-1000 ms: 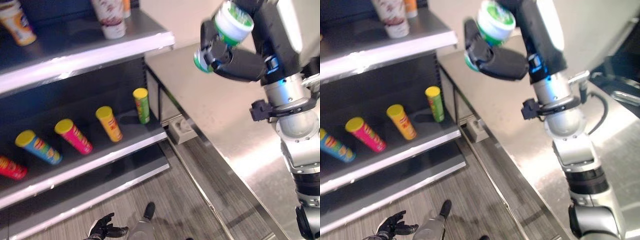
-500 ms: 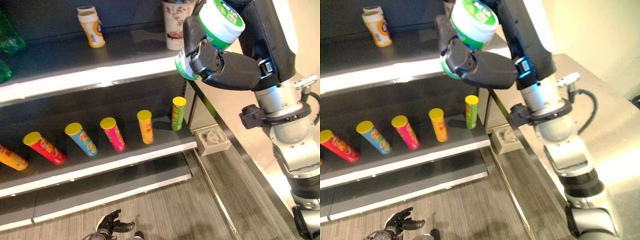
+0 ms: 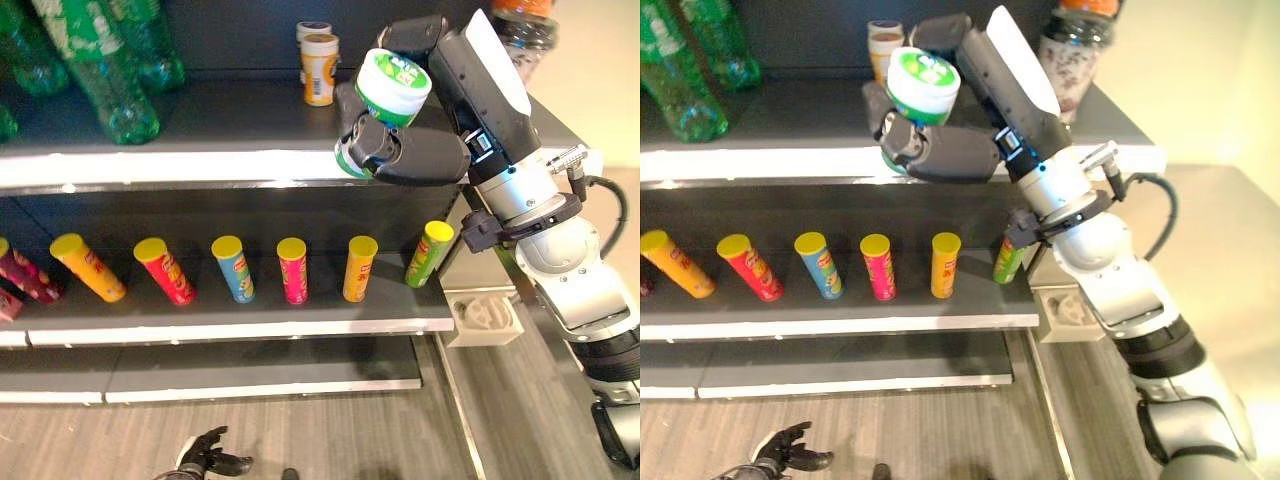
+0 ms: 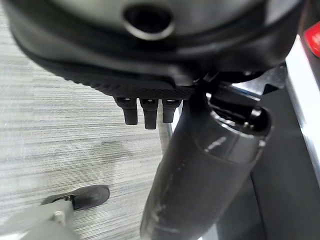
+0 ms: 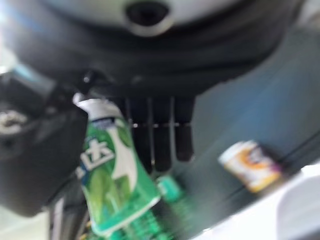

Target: Put the goods on the table back onto the shelves and tidy them up.

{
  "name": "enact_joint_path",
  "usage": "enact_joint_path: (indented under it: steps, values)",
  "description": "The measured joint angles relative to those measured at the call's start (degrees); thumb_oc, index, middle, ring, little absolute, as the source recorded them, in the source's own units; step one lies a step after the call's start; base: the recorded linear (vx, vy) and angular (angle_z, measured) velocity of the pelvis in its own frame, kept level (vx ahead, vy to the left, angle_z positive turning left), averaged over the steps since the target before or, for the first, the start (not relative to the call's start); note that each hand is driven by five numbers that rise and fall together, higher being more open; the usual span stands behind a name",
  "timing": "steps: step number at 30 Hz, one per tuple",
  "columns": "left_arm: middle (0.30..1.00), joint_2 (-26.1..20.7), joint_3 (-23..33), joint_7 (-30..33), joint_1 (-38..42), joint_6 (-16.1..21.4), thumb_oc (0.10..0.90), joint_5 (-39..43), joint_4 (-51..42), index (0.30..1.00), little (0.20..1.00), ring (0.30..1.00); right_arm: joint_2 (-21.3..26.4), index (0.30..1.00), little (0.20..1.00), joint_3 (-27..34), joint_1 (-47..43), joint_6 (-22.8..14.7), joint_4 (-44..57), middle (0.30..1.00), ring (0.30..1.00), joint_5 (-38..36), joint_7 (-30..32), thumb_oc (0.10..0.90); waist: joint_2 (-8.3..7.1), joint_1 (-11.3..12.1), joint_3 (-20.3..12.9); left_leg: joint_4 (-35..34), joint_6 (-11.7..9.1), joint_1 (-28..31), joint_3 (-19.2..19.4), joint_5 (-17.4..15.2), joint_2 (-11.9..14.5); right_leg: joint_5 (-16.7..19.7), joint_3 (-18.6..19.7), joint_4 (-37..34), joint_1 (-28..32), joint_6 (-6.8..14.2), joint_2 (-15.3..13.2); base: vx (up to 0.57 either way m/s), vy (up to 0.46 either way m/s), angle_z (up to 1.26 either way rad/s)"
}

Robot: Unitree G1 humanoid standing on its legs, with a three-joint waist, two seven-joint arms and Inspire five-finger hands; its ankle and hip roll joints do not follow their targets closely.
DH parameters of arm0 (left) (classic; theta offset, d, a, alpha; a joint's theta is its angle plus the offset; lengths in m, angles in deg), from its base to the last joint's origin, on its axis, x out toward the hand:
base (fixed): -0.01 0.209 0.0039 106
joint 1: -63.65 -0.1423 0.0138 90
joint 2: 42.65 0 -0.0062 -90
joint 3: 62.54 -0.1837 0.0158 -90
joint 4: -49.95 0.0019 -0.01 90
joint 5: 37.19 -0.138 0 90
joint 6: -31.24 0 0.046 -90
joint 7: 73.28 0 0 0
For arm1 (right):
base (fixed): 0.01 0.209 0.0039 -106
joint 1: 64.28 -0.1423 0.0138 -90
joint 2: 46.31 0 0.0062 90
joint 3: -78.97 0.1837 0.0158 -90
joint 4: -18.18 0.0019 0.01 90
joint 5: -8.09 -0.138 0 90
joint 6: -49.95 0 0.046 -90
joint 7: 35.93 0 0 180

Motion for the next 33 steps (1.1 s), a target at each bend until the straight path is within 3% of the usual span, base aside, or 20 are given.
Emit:
enact_joint_path:
  steps: [5,10,23,33]
  values:
    - [0.9,1.8,-0.1,-0.2,-4.2,-0.9,0.8,1.6,-0.9,0.9,0.9,0.9,-0.2,0.3,0.3,-3.3,-4.9,0.4,-2.5,0.3,0.3,0.1,-0.5,0.4,0.18,3.0,-0.1,-0.4,-1.7,0.1,-1.4,0.6,1.9,-0.3,-2.3,0.4,0.7,-0.9,2.4,0.03,-0.057,0.25]
    - [0.9,2.3,0.4,-0.1,-4.6,-0.9,0.8,2.9,-1.1,0.9,0.9,0.9,-0.1,0.3,0.3,-3.4,-5.1,1.0,-5.4,0.3,0.3,0.4,-0.5,0.4,0.05,3.4,-0.2,-0.5,-2.7,-1.1,-3.9,1.4,2.1,-0.6,-5.0,0.4,1.1,-1.5,2.7,0.0,-0.046,0.26]
    - [0.9,1.9,0.2,-0.1,-4.1,-0.9,0.8,3.1,-1.0,0.9,0.9,0.9,-0.1,0.3,0.3,-4.7,-7.5,4.3,-21.5,0.3,0.3,7.0,1.2,0.4,-0.11,5.6,-0.4,-0.4,-3.1,-3.4,-8.8,2.8,1.4,-0.8,-10.4,0.4,1.8,-1.7,2.5,0.01,-0.02,0.21]
    - [0.9,1.8,0.1,-0.1,-4.0,-0.9,0.8,3.1,-0.9,0.9,0.9,0.9,-0.1,0.3,0.3,-5.2,-10.5,4.9,-25.1,0.3,0.3,10.3,3.3,0.4,-0.12,6.4,-0.4,-0.4,-3.4,-4.7,-11.2,3.4,0.9,-0.9,-13.0,0.4,1.8,-1.6,2.4,0.0,0.001,0.13]
